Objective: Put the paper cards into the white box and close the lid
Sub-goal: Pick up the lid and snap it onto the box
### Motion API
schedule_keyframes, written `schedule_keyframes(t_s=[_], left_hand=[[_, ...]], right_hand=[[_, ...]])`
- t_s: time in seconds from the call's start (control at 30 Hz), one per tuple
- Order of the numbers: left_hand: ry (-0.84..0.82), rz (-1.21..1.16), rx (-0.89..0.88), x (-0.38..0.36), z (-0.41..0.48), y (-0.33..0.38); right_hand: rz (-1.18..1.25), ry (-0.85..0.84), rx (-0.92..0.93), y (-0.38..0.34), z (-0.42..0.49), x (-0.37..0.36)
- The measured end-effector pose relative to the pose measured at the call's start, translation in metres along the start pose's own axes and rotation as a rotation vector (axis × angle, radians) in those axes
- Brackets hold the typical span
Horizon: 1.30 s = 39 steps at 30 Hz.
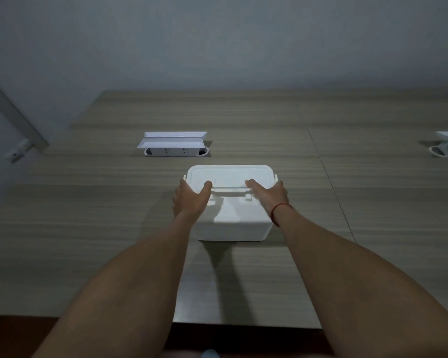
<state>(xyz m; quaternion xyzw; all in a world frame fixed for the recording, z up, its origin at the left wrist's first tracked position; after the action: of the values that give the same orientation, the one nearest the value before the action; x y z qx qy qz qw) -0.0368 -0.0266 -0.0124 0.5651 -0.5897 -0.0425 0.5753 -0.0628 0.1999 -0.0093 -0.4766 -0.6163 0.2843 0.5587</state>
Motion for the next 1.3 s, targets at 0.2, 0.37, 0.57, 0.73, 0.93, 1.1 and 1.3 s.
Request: schedule_keyframes(t_s=[0.2,0.37,0.57,0.73,0.93,1.1,1.3], left_hand=[[-0.001,0.197,-0.179,0.000,-0.009,-0.016],[0.094,0.107,-0.116,0.001,-0.013,-0.023],[0.125,0.098,-0.105,-0.003,0.009,-0.011],[0.143,0.103,-0.122,-0.013,0.047,0.016],[0.136,0.118,-0.103,-0.030,0.099,0.055],[0.113,0.152,-0.089,-0.030,0.106,0.060],[0.101,0.198,-0.154,-0.015,0.068,0.048]], right_hand=[[-0.139,-0.107,0.173,0.017,-0.009,0.003],[-0.079,0.018,0.173,0.020,-0.006,-0.004],[-0.082,0.112,0.203,0.014,0.015,-0.011],[-0.090,0.125,0.216,-0.003,0.060,-0.020],[-0.119,0.140,0.200,-0.024,0.125,-0.033],[-0.167,0.139,0.159,-0.024,0.130,-0.035],[-0.225,0.109,0.161,-0.021,0.080,-0.019]])
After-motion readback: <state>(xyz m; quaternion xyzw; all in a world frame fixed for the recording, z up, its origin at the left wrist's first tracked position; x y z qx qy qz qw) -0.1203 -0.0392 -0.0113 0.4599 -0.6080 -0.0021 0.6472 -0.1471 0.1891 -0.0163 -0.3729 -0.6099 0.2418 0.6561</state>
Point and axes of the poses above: each hand's wrist, its own z-axis towards the middle knuckle, its own x-axis out of the back of the hand, y = z × x, the point moved 5 cm from there along z, towards the middle knuckle, and after that the axes turned 11 degrees about x, right-handed, at the moved point
